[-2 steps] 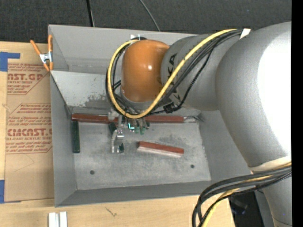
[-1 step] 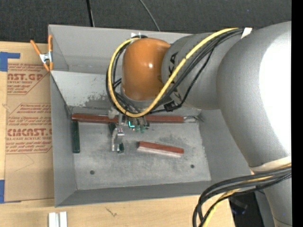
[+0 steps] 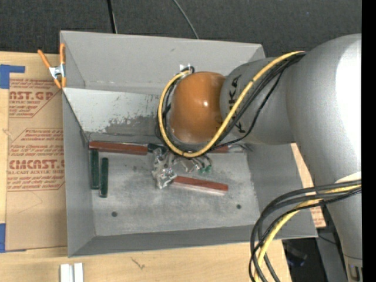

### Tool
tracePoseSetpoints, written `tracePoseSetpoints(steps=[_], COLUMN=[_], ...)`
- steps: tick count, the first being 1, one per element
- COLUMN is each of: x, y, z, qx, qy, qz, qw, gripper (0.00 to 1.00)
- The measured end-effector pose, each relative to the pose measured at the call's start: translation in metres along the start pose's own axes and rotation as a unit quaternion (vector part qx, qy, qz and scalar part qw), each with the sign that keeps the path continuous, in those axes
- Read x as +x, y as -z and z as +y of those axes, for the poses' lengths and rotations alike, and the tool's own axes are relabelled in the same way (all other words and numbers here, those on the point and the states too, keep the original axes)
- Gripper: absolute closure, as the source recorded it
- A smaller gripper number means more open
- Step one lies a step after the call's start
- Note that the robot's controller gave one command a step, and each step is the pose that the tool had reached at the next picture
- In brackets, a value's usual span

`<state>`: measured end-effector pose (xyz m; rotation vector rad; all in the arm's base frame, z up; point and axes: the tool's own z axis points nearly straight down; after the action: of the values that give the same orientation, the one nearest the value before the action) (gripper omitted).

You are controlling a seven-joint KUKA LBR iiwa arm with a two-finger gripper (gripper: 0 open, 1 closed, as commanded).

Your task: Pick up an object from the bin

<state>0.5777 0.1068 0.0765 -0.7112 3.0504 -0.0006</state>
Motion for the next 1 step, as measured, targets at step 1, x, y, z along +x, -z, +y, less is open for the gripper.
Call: tracePoseSetpoints(steps=[1], x=[0.0], y=[0.0], z=[0.0], qx=[0.0], qy=[0.0], qz=[-0.0001], qw=[1.0], gripper=[1.0])
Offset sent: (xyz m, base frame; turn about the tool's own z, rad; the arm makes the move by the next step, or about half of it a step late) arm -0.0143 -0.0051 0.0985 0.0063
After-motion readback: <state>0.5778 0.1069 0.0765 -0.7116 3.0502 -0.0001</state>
